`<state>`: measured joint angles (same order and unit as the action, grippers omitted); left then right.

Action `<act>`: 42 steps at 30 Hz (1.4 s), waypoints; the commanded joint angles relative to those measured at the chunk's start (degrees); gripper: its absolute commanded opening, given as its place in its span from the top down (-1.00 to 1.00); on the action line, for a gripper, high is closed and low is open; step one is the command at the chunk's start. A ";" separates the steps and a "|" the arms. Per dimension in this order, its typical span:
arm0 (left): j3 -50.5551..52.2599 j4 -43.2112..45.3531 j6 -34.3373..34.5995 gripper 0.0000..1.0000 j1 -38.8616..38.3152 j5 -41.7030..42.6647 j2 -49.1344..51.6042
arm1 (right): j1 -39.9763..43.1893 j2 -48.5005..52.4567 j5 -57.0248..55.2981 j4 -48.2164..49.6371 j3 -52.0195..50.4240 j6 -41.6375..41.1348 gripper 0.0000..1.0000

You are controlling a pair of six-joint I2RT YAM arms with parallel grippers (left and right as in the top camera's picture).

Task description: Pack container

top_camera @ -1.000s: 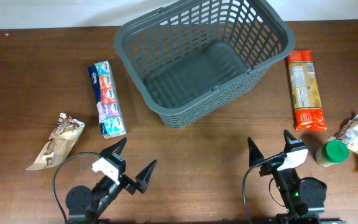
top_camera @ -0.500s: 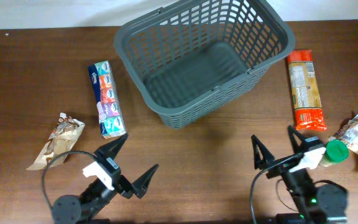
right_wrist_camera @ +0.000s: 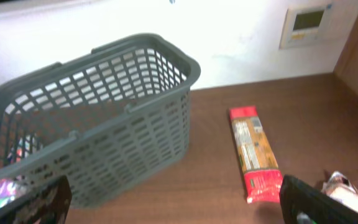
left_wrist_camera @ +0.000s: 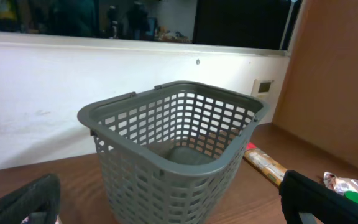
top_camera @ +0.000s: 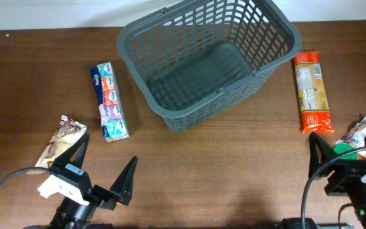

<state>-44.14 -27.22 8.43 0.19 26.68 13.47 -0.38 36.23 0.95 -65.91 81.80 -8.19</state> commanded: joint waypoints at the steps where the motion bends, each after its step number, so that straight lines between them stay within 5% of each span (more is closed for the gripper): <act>1: -0.02 1.75 -0.28 -0.99 0.35 2.54 0.20 | -0.31 1.62 0.94 -2.93 1.09 0.72 -0.98; 8: -8.00 1.73 6.49 -0.99 0.37 2.75 6.32 | -0.31 4.02 -1.18 -5.92 7.50 -1.79 -0.98; 19: -55.10 -44.13 0.92 -0.99 0.35 -7.04 40.30 | -0.33 31.41 2.54 -31.43 49.64 -1.27 -0.98; 22: -62.40 -49.29 1.31 -0.99 0.35 -6.01 45.40 | -0.31 32.83 8.76 -31.34 50.86 -1.25 -0.97; 28: -65.40 -50.49 -2.73 -0.99 -0.72 1.01 49.48 | -0.31 34.18 3.76 -29.64 50.88 0.79 -0.98; 36: -65.85 -57.51 -2.47 -0.99 -19.02 -12.59 53.31 | -0.31 39.74 2.43 -31.39 50.88 4.59 -0.98; 42: -65.85 -57.42 5.60 -0.99 -40.65 -26.38 56.06 | -0.31 44.13 2.47 -31.39 50.86 5.44 -0.98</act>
<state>-109.14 -84.44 9.45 -32.42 10.31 68.53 -0.38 78.91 4.10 -96.95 132.38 -4.23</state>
